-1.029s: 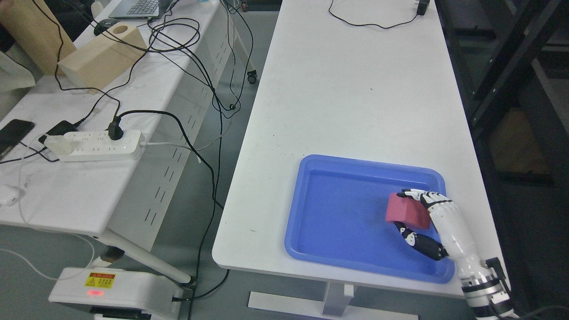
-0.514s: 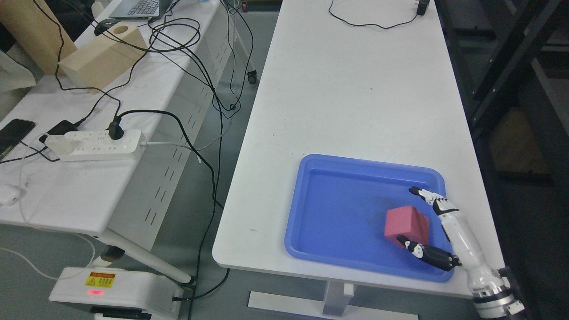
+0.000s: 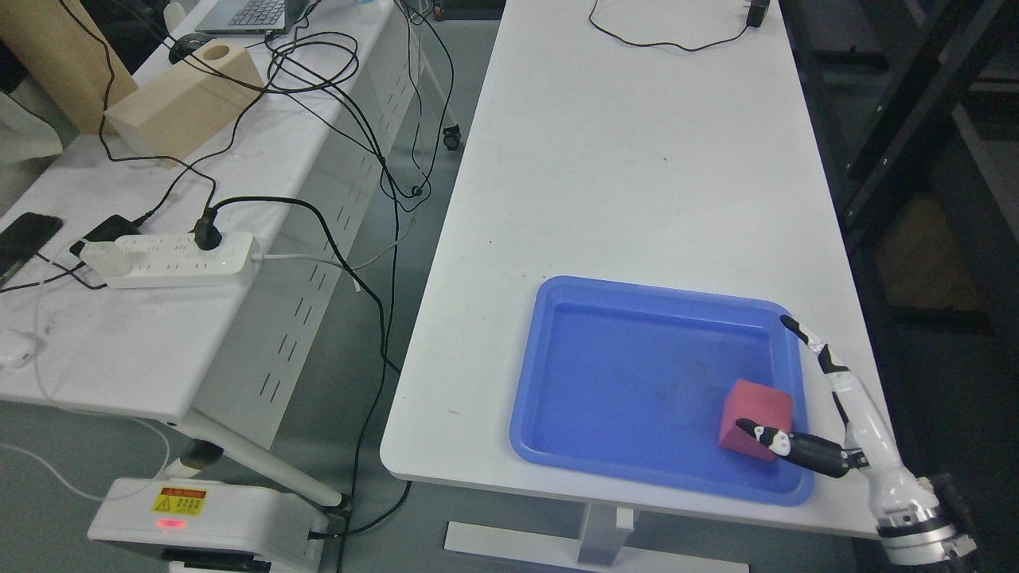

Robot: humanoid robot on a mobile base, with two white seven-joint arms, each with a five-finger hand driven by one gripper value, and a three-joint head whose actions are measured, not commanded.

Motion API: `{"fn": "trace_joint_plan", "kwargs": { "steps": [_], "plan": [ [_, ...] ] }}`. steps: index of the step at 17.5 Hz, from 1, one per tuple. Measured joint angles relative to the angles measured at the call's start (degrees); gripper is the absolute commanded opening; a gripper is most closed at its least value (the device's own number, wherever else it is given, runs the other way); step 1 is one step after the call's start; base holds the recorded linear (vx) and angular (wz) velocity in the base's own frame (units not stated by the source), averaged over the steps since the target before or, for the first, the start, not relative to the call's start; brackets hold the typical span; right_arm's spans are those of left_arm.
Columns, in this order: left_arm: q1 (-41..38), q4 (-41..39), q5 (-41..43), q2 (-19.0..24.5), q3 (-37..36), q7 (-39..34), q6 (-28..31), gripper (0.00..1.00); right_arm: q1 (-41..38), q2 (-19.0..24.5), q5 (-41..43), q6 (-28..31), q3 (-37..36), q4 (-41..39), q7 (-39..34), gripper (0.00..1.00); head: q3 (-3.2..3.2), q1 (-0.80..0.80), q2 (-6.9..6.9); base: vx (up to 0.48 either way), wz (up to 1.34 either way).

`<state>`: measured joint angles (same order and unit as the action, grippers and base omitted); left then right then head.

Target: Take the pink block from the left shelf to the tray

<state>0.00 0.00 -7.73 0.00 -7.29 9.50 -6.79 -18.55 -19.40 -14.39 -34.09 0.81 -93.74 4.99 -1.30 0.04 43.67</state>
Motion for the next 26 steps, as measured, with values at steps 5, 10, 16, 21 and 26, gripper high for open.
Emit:
{"fn": "trace_joint_plan", "kwargs": {
  "steps": [5,10,16,21,26],
  "plan": [
    [0.0,0.0,0.0,0.0,0.0,0.0,0.0,1.00,0.0,0.3,7.7,-1.5,-1.3,0.0,-0.4,0.99,0.00,0.00,0.00,0.000,0.00],
    [0.0,0.0,0.0,0.0,0.0,0.0,0.0,1.00,0.1,0.9,15.5,-0.8,-2.3,0.0,-0.4,1.00,0.00,0.00,0.00,-0.036,0.00],
    [0.0,0.0,0.0,0.0,0.0,0.0,0.0,1.00,1.1,1.5,24.7,6.1,-3.4,0.0,-0.3,1.00,0.00,0.00,0.00,-0.131,-0.05],
    [0.0,0.0,0.0,0.0,0.0,0.0,0.0,1.00,3.5,2.6,29.7,15.2,-4.6,0.0,-0.5,1.00,0.00,0.00,0.00,-0.155,0.00],
    [0.0,0.0,0.0,0.0,0.0,0.0,0.0,1.00,5.0,5.1,31.5,23.1,-5.1,0.1,-0.1,1.00,0.00,0.00,0.00,-0.114,-0.27]
  ]
}}
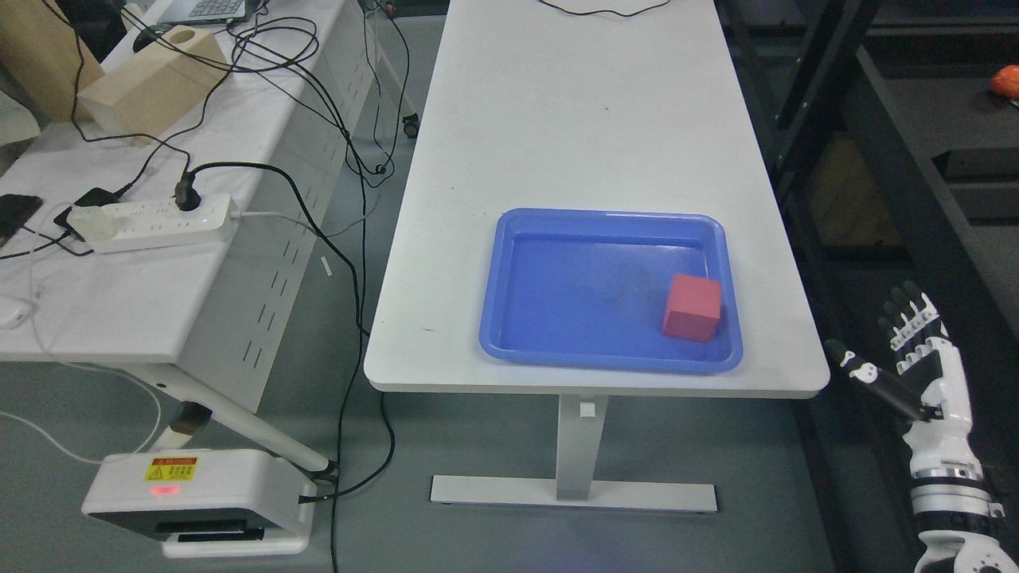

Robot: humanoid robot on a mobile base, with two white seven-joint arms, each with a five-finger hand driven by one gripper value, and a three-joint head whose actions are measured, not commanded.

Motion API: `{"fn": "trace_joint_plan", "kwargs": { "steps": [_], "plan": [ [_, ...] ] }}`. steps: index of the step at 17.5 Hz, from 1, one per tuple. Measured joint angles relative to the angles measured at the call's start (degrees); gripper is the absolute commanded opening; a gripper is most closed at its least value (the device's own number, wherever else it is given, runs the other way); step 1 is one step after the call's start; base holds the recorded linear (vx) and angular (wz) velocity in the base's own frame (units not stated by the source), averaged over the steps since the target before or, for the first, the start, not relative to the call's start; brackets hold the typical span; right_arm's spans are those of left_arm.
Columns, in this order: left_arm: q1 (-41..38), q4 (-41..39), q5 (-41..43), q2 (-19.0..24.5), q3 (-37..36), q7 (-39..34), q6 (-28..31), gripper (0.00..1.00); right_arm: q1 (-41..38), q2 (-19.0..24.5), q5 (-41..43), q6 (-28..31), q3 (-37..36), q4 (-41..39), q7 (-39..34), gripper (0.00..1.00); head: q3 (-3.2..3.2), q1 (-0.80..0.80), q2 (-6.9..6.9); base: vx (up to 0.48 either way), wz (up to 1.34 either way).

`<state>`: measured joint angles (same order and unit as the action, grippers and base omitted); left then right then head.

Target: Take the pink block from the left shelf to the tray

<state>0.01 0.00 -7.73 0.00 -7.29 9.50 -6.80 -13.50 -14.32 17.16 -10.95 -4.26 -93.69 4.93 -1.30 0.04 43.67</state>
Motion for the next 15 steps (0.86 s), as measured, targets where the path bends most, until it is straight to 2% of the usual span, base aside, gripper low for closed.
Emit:
{"fn": "trace_joint_plan", "kwargs": {
  "steps": [4,6,15],
  "plan": [
    [0.0,0.0,0.0,0.0,0.0,0.0,0.0,1.00,3.3,3.1,-0.6,7.0,1.1,0.2,0.2,1.00,0.00,0.00,0.00,-0.109,-0.18],
    [0.0,0.0,0.0,0.0,0.0,0.0,0.0,1.00,5.1,4.5,-2.0,8.4,1.7,0.4,0.1,1.00,0.00,0.00,0.00,-0.108,0.02],
    [0.0,0.0,0.0,0.0,0.0,0.0,0.0,1.00,9.8,7.9,-3.9,8.2,3.3,2.3,-1.1,1.00,0.00,0.00,0.00,-0.064,0.09]
  ]
}}
